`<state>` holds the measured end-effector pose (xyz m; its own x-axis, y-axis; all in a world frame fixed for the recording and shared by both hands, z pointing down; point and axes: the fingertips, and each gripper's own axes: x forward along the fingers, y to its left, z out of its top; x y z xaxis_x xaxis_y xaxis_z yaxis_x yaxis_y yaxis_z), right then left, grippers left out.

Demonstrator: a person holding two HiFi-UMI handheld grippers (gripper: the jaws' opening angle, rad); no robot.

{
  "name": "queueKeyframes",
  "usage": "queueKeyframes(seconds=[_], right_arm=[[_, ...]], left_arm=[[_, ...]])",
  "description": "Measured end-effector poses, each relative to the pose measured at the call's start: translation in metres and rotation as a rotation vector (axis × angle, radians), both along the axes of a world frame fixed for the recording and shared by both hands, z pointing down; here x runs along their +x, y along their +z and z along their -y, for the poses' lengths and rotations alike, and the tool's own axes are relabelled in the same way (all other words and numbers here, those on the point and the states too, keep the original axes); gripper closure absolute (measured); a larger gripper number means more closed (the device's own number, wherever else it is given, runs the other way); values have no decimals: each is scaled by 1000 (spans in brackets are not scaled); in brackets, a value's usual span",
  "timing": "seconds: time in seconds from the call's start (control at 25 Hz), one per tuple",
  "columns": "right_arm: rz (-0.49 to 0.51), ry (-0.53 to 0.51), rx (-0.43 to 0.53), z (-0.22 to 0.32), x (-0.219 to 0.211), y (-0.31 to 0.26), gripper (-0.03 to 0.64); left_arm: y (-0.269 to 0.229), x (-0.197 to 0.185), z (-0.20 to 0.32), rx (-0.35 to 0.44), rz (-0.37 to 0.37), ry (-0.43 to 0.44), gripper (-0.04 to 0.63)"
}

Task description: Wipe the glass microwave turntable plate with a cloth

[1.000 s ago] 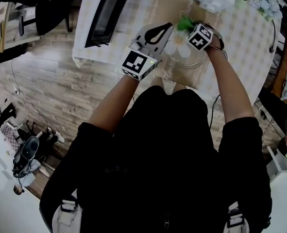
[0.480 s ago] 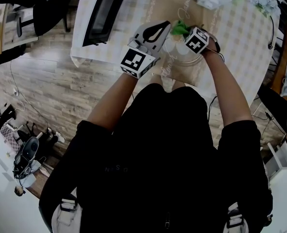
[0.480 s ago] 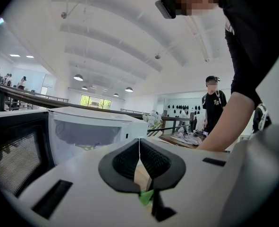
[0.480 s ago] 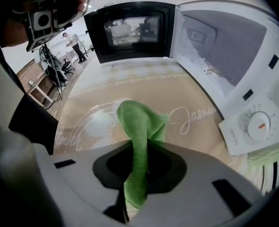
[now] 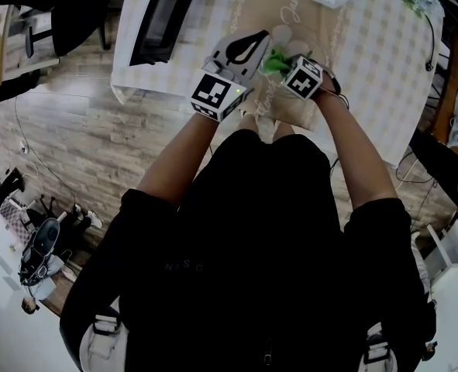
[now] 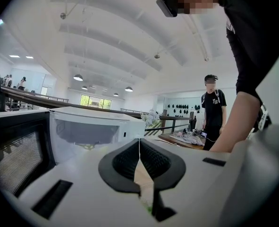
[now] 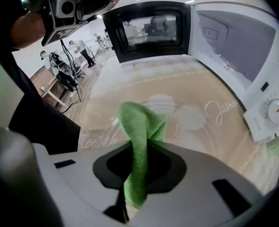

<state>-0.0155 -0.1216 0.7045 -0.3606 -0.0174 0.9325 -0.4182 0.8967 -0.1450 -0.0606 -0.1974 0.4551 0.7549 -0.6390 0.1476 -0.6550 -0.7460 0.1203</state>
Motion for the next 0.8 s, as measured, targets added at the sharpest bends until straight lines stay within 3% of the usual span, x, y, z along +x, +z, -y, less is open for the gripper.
queueKeyframes(seconds=[0.52,0.68,0.8], right_arm=[[53,-104,-132,-71,-30,-1,557],[50,-170,-130,-87,-34,-2,557],[77,-204,-201,-102,-36,-7,558]], left_arm=[[-4,2,-15,5,2,-8,574],[-4,1,-17,5,14,-19,574],[-5,0,-16,5,14,-25,574]])
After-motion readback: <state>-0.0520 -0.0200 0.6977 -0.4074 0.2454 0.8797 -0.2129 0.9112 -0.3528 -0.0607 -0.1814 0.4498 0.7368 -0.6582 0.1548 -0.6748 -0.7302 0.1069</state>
